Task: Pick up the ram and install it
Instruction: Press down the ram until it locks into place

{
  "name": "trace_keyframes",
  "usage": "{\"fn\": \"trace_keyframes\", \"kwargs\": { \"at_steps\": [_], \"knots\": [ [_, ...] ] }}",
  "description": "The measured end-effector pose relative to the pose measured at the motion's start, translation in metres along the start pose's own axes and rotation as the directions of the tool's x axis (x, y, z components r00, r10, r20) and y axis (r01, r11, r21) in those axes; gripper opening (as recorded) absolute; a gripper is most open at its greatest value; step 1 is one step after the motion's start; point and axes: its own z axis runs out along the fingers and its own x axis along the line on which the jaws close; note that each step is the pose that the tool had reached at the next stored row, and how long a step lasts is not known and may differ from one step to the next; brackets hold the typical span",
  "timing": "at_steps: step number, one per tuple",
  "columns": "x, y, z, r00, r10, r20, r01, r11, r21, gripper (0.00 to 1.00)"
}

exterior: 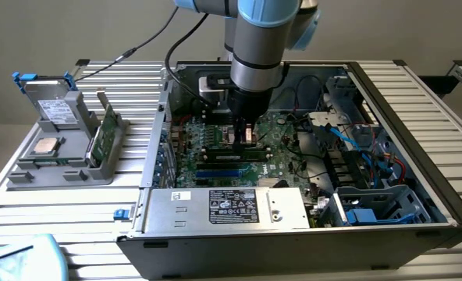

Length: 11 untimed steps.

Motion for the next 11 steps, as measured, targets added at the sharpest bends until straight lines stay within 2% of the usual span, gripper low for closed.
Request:
{"fn": "trace_keyframes", "kwargs": {
  "at_steps": [2,7,11],
  "knots": [
    [0.000,0.0001,-0.0032,1.0000,0.000,0.0035,0.000,1.0000,0.0016,0.11],
    [0.000,0.0005,-0.0163,1.0000,0.000,0.0026,0.000,1.0000,0.0005,0.11],
    [0.003,-0.0030,-0.0240,1.0000,-0.001,0.0065,0.001,1.0000,0.0005,0.11]
  ]
}}
